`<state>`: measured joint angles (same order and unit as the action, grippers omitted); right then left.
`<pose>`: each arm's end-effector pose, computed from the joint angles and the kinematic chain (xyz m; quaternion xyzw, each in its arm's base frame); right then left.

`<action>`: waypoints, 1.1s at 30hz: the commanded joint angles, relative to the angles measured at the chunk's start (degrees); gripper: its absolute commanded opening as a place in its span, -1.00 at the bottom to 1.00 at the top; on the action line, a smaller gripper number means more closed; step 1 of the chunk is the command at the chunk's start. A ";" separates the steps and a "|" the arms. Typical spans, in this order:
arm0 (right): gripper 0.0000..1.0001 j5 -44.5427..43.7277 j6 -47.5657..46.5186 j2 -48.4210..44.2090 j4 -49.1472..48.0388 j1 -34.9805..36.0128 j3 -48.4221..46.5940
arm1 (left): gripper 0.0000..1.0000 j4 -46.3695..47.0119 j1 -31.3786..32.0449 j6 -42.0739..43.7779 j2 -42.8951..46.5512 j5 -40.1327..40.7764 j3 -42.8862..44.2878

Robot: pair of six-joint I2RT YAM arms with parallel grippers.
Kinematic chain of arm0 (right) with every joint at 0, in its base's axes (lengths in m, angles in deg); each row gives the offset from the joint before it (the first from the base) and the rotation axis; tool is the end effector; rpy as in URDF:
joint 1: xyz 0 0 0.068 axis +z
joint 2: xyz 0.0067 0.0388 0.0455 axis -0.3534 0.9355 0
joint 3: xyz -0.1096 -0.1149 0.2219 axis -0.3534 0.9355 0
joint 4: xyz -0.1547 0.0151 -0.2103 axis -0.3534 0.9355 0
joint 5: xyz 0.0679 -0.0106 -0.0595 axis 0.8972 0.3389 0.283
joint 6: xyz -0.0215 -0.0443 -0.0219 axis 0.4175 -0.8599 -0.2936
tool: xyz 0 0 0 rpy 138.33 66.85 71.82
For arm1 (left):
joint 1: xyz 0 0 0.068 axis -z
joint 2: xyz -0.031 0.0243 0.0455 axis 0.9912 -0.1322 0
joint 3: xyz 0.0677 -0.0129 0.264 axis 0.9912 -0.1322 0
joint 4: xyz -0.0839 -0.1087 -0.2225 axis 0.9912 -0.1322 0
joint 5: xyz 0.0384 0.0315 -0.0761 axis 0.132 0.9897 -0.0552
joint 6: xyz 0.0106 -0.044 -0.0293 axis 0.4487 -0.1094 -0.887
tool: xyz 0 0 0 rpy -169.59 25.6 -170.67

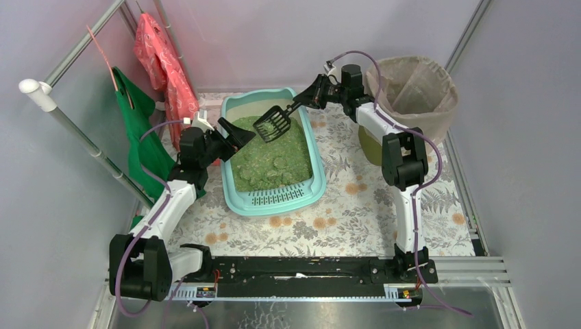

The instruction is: Clean the litter box

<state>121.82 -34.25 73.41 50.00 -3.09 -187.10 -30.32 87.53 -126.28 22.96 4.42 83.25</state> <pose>0.5026 0.1880 0.2543 -0.0372 0.7444 0.6033 0.2838 0.2599 -0.0372 0.2713 -0.1928 0.7744 -0.4109 0.4408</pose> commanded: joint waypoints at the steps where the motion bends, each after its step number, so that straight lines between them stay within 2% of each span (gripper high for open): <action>1: -1.00 -2.11 -2.33 -3.98 -0.75 -1.39 0.50 | 0.82 3.70 -0.52 -0.34 -0.91 -1.32 0.23; 3: -1.00 -1.12 4.25 -4.46 -9.26 -2.89 4.10 | 0.86 3.22 -0.48 -0.20 -0.17 -1.26 0.31; 5: -1.00 4.25 1.48 -1.08 -2.09 -0.48 -2.22 | 0.89 2.23 -0.50 0.55 -0.15 -0.21 0.36; 6: -1.00 3.90 -1.42 -0.65 1.59 0.55 -3.58 | 0.91 2.02 -0.50 0.65 -0.59 0.17 0.44; 8: -1.00 -0.04 -2.49 -2.99 -0.19 -0.43 0.05 | 0.97 2.36 -0.50 0.00 -1.61 -0.57 0.80; 10: -1.00 -1.72 2.97 -4.91 -8.89 -2.80 5.62 | 0.97 1.73 -0.50 -0.21 -1.68 -1.66 1.37; 11: -1.00 -0.06 4.16 -4.33 -9.76 -2.66 5.07 | 0.97 1.06 -0.48 0.16 -1.38 -1.47 1.47; 13: -1.00 4.03 -1.32 -1.35 -0.49 -0.31 -1.94 | 0.97 0.15 -0.54 1.08 -1.27 -0.50 1.37; 14: -1.00 2.93 -3.13 -1.70 1.69 0.16 -2.38 | 0.97 0.07 -0.49 1.26 -1.66 -0.41 1.50; 16: -1.00 -1.71 -2.58 -4.52 -0.80 -1.72 1.72 | 0.97 0.76 -0.50 0.64 -2.38 -2.18 1.80; 18: -1.00 -2.69 0.29 -5.86 -6.16 -2.93 5.59 | 0.97 0.83 -0.48 0.47 -2.18 -2.91 1.86; 19: -1.00 0.01 -2.05 -4.54 -3.71 -1.55 3.31 | 0.97 0.76 -0.48 0.61 -1.88 -2.30 1.57; 20: -1.00 2.20 -5.34 -2.82 2.89 -0.81 -1.96 | 0.97 0.87 -0.51 0.89 -1.79 -1.90 1.35; 21: -1.00 0.96 -6.94 -3.52 5.89 -1.05 -1.54 | 0.97 0.78 -0.52 1.13 -2.01 -1.75 1.40; 24: -1.00 -3.78 1.62 -7.57 -7.56 -4.65 7.67 | 0.97 0.97 -0.55 0.66 -3.07 -3.86 2.23; 25: -1.00 -1.45 1.81 -6.40 -7.48 -3.85 5.64 | 0.97 1.13 -0.59 0.53 -2.78 -3.85 2.06; 26: -1.00 2.18 -1.65 -4.78 -0.73 -2.23 0.72 | 0.97 1.56 -0.53 0.42 -2.55 -3.32 1.69; 27: -1.00 1.81 -5.87 -4.17 4.99 -0.96 -2.17 | 0.98 2.09 -0.53 0.34 -2.61 -2.82 1.30; 28: -1.00 -0.49 -7.70 -5.22 5.50 -0.65 -1.51 | 0.97 2.12 -0.55 0.36 -2.98 -2.65 1.25; 30: -1.00 -3.45 -3.23 -7.73 -2.67 -2.58 4.44 | 0.97 2.00 -0.58 0.19 -3.70 -4.20 2.00; 31: -1.00 -2.13 0.17 -7.64 -7.16 -2.83 5.94 | 0.97 2.03 -0.56 0.07 -3.59 -4.50 2.00; 33: -1.00 4.05 0.00 -4.04 -2.76 -0.95 0.04 | 0.97 2.62 -0.57 -0.19 -2.82 -3.63 1.10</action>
<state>119.94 -37.03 69.45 49.76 -5.30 -182.55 -30.71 87.48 -126.47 19.75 1.73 83.42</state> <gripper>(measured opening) 0.205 0.986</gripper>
